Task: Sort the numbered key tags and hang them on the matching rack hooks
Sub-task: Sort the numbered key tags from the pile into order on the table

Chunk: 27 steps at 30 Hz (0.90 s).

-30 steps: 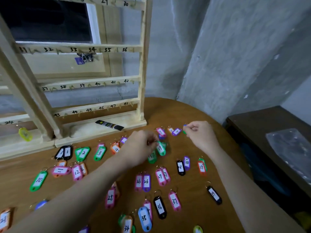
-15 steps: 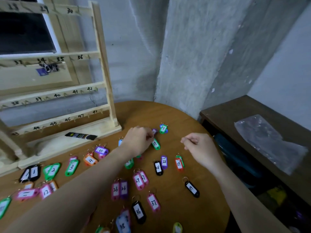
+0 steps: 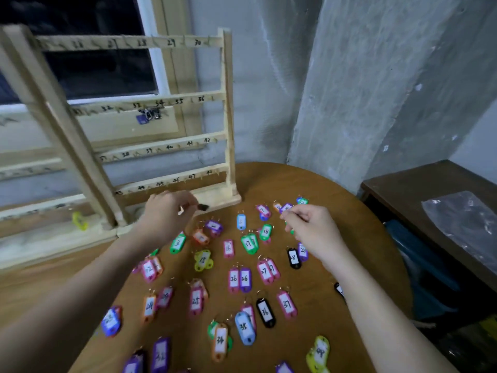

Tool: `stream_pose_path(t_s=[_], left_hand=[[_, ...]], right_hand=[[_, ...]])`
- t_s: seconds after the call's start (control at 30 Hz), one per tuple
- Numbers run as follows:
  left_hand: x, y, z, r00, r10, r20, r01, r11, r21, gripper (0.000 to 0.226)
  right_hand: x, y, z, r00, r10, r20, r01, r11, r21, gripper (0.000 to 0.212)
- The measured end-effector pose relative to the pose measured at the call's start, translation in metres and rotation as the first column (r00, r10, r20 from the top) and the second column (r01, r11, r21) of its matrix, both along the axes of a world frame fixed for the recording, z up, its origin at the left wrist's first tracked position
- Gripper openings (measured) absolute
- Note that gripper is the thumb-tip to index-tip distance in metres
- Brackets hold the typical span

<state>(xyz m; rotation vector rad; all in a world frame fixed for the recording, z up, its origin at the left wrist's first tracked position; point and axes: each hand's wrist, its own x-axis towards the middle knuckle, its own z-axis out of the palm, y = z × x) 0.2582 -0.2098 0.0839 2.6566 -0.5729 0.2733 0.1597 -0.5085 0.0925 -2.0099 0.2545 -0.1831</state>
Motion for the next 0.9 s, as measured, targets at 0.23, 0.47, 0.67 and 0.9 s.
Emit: stream_pose_path(t_s=[0.23, 0.47, 0.67, 0.9], left_hand=[[-0.064, 0.128, -0.003, 0.955, 0.289, -0.063, -0.288, 0.957, 0.025, 0.010], [-0.137, 0.254, -0.009, 0.875, 0.481, -0.054, -0.480, 0.876, 0.033, 0.008], [-0.191, 0.356, -0.036, 0.743, 0.664, -0.082, -0.666, 0.746, 0.002, 0.012], [-0.222, 0.395, -0.084, 0.603, 0.796, 0.056, -0.797, 0.604, 0.005, 0.053]], right_hand=[[0.020, 0.110, 0.004, 0.978, 0.208, 0.016, -0.208, 0.978, 0.009, 0.018], [0.023, 0.240, 0.000, 0.915, 0.403, -0.023, -0.403, 0.915, 0.010, 0.019], [-0.001, 0.377, -0.017, 0.807, 0.584, -0.087, -0.590, 0.804, -0.072, 0.019], [-0.022, 0.503, -0.057, 0.783, 0.622, -0.018, -0.618, 0.774, -0.134, 0.014]])
